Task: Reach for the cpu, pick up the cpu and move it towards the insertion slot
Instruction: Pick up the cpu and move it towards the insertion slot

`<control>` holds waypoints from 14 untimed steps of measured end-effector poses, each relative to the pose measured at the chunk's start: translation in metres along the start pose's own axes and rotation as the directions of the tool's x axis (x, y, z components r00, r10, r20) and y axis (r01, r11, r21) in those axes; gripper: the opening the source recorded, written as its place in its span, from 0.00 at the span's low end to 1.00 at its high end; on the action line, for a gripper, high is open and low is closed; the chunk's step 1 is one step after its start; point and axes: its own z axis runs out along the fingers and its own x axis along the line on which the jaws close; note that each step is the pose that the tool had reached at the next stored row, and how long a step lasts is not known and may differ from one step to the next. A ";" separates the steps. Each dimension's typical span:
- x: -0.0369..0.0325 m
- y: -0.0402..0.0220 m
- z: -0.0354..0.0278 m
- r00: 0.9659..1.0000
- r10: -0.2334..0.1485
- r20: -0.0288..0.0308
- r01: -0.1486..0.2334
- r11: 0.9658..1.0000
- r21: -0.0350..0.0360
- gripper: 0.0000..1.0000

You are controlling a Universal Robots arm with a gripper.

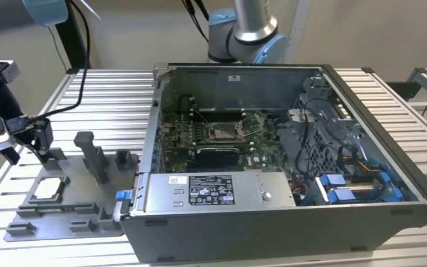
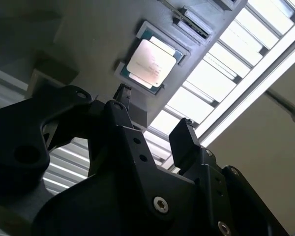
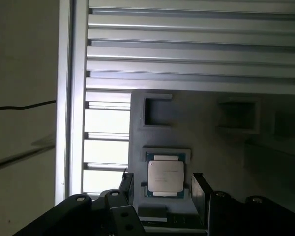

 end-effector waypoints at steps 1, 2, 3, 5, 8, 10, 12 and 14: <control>0.0000 0.0000 0.0004 1.000 0.000 0.000 0.000 1.000 0.000 1.00; 0.0000 0.0000 0.0009 1.000 0.000 0.000 0.000 1.000 0.000 1.00; 0.0000 0.0000 0.0013 1.000 0.000 0.000 0.000 1.000 0.000 1.00; 0.0000 -0.0001 0.0021 1.000 0.000 0.000 0.000 1.000 0.000 1.00; 0.0000 -0.0001 0.0028 1.000 0.000 0.000 0.000 1.000 0.000 1.00; 0.0000 -0.0001 0.0030 1.000 0.000 0.000 0.000 1.000 0.000 1.00; 0.0000 -0.0001 0.0030 1.000 0.000 0.000 0.000 1.000 0.000 1.00; 0.0000 -0.0001 0.0035 1.000 0.000 0.000 0.000 1.000 0.000 1.00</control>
